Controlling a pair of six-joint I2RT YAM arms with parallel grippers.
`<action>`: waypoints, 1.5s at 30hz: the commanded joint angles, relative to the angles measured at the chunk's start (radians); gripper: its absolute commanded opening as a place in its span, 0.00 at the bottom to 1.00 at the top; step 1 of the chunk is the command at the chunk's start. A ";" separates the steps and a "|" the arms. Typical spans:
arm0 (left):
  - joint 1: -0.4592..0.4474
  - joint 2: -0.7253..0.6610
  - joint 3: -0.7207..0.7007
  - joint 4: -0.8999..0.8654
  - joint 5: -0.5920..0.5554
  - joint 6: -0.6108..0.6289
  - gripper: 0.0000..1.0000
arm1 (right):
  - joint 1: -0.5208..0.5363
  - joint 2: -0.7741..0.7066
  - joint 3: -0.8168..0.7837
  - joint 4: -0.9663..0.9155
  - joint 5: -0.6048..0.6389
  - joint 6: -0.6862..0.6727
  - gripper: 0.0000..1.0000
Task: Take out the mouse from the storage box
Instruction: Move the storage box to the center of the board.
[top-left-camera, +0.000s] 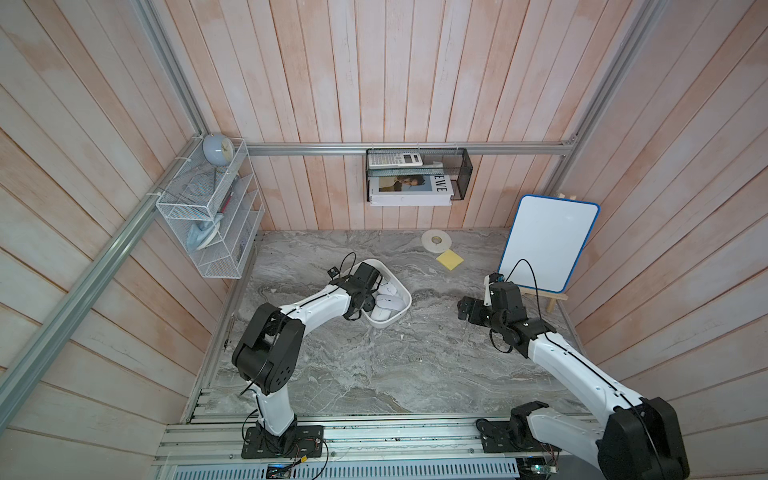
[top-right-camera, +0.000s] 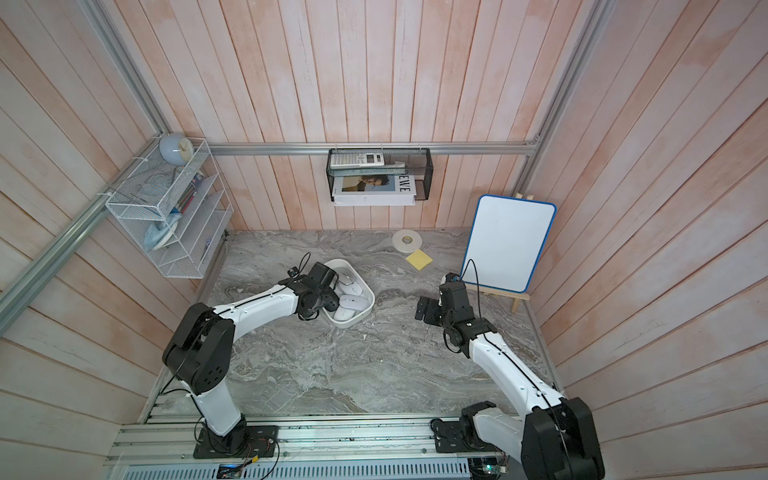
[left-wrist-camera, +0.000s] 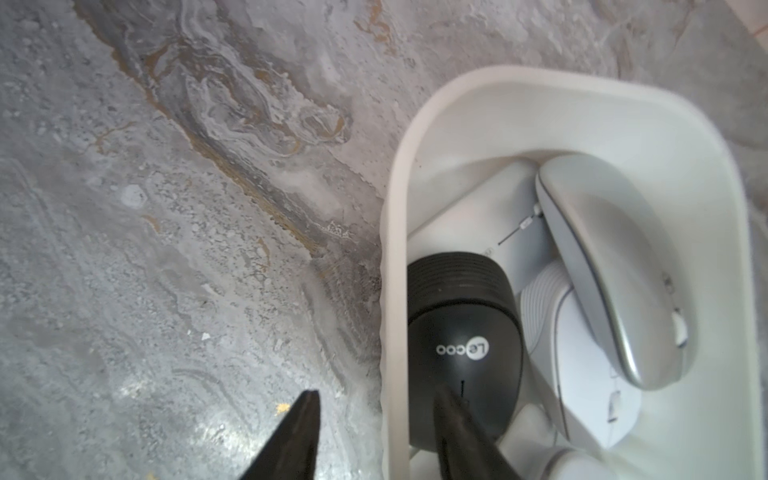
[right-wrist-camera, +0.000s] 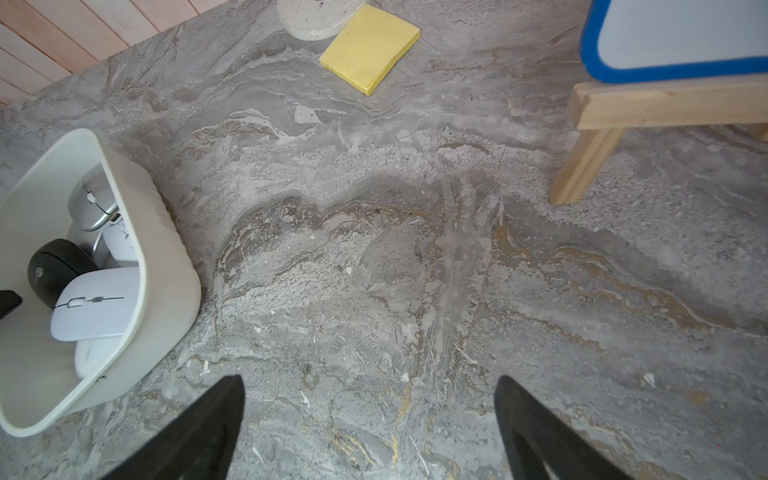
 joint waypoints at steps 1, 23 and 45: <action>0.026 -0.049 0.068 -0.103 -0.078 0.142 0.62 | 0.026 -0.004 0.014 -0.020 -0.003 0.028 0.98; 0.229 0.179 0.358 0.062 0.309 0.668 0.95 | 0.284 0.256 0.057 0.246 -0.024 0.403 0.98; 0.255 0.308 0.351 0.160 0.557 0.650 0.97 | 0.366 0.608 0.245 0.458 -0.312 0.481 0.93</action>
